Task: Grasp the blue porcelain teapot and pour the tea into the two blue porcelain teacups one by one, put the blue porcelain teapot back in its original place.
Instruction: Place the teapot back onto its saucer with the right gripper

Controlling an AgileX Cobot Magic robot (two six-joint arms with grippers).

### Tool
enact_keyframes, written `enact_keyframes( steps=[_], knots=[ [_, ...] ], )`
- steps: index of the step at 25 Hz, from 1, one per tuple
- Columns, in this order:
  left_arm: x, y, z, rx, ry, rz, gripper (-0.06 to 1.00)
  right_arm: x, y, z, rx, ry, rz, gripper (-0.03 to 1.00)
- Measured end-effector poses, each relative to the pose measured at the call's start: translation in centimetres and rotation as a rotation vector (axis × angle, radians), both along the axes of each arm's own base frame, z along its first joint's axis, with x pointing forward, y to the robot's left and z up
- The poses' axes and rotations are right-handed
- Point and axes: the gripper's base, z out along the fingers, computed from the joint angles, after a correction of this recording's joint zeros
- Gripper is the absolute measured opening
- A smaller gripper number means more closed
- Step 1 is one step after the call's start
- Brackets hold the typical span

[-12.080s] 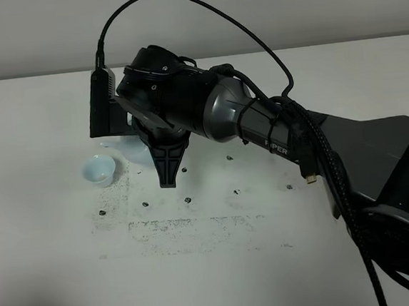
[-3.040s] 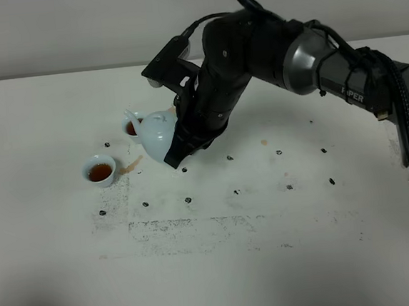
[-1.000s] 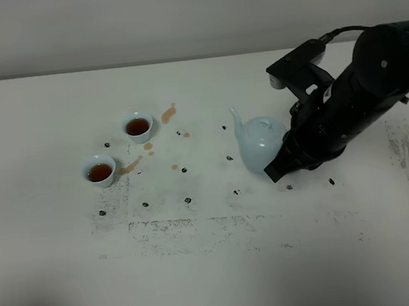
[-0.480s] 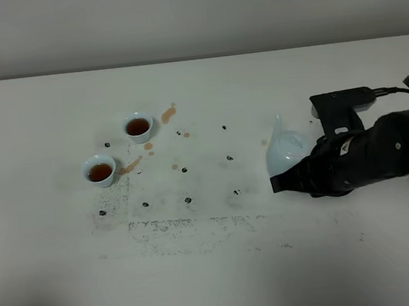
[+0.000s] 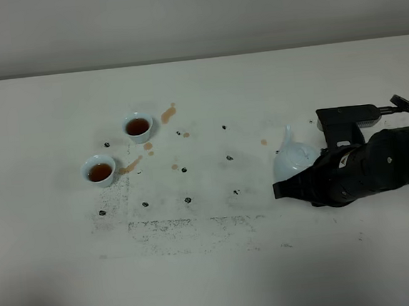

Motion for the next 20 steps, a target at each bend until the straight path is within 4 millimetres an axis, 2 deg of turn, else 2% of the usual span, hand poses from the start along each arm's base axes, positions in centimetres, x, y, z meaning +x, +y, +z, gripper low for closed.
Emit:
enact_keyframes(
  steps=[20],
  knots=[
    [0.00, 0.00, 0.00, 0.000, 0.000, 0.000, 0.72, 0.01, 0.07, -0.24, -0.031, -0.016, 0.060, 0.04]
  ],
)
